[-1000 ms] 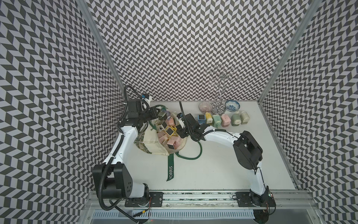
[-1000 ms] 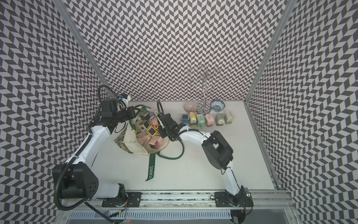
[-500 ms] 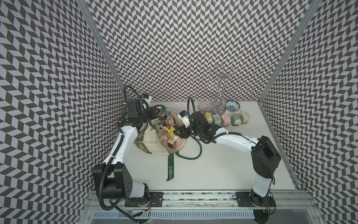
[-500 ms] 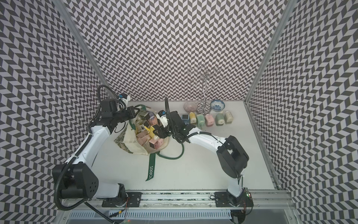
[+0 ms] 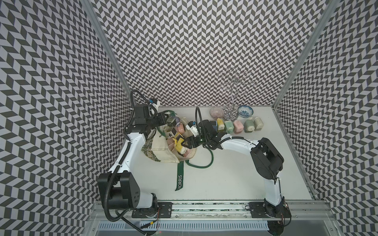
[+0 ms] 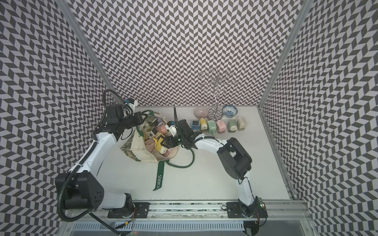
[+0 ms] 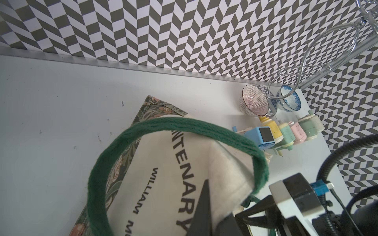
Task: Take out the pencil sharpeners from the tote bags
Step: Adjust the pencil sharpener in the canvas bag, then pick up the pencil sharpener from the canvas bag.
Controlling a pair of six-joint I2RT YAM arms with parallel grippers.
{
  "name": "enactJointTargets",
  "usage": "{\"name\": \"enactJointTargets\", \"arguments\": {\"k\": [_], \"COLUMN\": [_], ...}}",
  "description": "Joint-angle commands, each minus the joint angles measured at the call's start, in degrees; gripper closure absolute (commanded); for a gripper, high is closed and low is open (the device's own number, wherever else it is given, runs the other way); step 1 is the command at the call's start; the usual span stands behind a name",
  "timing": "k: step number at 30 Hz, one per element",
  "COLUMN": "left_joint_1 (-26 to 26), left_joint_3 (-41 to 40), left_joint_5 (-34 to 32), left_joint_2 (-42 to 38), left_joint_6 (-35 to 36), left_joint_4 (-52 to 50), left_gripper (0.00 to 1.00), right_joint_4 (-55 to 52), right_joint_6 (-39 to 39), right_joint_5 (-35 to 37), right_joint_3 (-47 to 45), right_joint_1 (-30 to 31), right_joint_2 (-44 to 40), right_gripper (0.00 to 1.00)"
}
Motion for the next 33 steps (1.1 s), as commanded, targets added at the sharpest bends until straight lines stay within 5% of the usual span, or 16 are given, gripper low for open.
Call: {"name": "enactJointTargets", "arguments": {"k": [1, 6, 14, 33], "left_joint_1": [-0.13, -0.18, -0.14, -0.18], "left_joint_3": [1.13, 1.02, 1.02, 1.02], "left_joint_5": [2.2, 2.09, 1.94, 1.58], "left_joint_2": [-2.72, -2.86, -2.87, -2.95], "left_joint_6": [0.39, 0.39, 0.48, 0.61], "left_joint_4": [3.2, 3.18, 3.2, 3.07], "left_gripper": [1.0, 1.0, 1.0, 1.0], "right_joint_4": [-0.06, -4.24, -5.66, -19.24], "right_joint_6": [-2.89, -8.15, -14.37, -24.83], "right_joint_5": [6.78, 17.73, 21.45, 33.57], "right_joint_3": [0.17, 0.82, -0.39, 15.02], "right_joint_1": [-0.62, -0.59, 3.3, 13.2], "right_joint_2": [-1.44, -5.17, -11.77, 2.19], "right_gripper": [0.23, 0.17, 0.17, 0.12]}}
